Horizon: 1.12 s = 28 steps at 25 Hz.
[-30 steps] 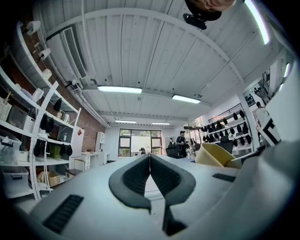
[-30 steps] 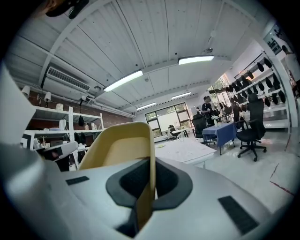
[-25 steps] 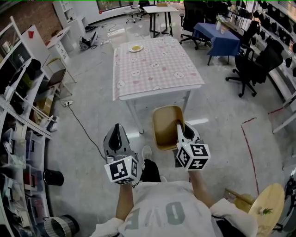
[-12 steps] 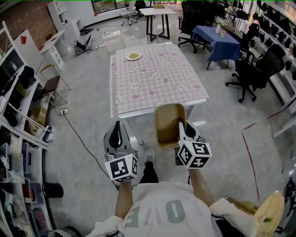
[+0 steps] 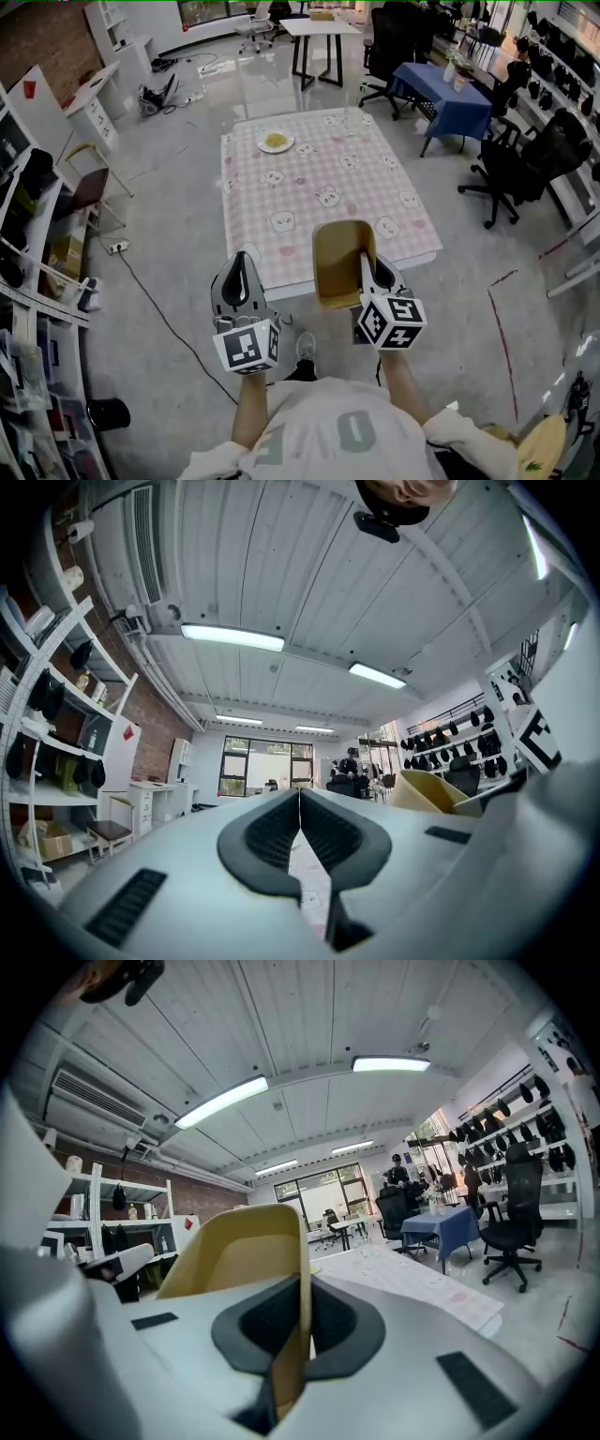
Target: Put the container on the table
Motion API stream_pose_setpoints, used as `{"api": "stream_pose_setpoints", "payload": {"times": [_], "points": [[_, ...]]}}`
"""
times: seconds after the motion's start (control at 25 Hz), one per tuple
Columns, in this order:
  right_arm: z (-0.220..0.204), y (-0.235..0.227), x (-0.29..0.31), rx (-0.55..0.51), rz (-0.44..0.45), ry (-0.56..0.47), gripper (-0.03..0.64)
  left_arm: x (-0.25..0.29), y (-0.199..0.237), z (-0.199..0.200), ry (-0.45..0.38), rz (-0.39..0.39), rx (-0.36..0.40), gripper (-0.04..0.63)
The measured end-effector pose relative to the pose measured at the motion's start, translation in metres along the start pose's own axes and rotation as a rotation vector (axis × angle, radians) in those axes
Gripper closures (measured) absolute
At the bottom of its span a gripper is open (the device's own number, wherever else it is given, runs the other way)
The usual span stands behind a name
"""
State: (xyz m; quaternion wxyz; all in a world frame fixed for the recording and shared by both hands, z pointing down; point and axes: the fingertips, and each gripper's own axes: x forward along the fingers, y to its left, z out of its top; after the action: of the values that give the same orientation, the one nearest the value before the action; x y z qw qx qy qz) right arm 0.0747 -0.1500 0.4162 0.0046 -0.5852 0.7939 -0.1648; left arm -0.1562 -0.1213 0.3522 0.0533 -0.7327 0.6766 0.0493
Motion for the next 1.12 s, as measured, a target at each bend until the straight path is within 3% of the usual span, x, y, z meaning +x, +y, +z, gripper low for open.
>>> {"api": "stream_pose_setpoints", "payload": {"times": [0.44,0.72,1.12], "points": [[0.007,0.012,0.096,-0.029,-0.05,0.017,0.584,0.102,0.02,-0.037,0.039,-0.099,0.018,0.568],[0.011,0.035,0.117,-0.037,-0.039,0.034,0.584,0.119,0.035,-0.042,0.064,-0.11,-0.003,0.568],[0.018,0.042,0.13,-0.009,-0.025,0.008,0.584,0.128,0.043,-0.03,0.034,-0.091,0.009,0.568]]}}
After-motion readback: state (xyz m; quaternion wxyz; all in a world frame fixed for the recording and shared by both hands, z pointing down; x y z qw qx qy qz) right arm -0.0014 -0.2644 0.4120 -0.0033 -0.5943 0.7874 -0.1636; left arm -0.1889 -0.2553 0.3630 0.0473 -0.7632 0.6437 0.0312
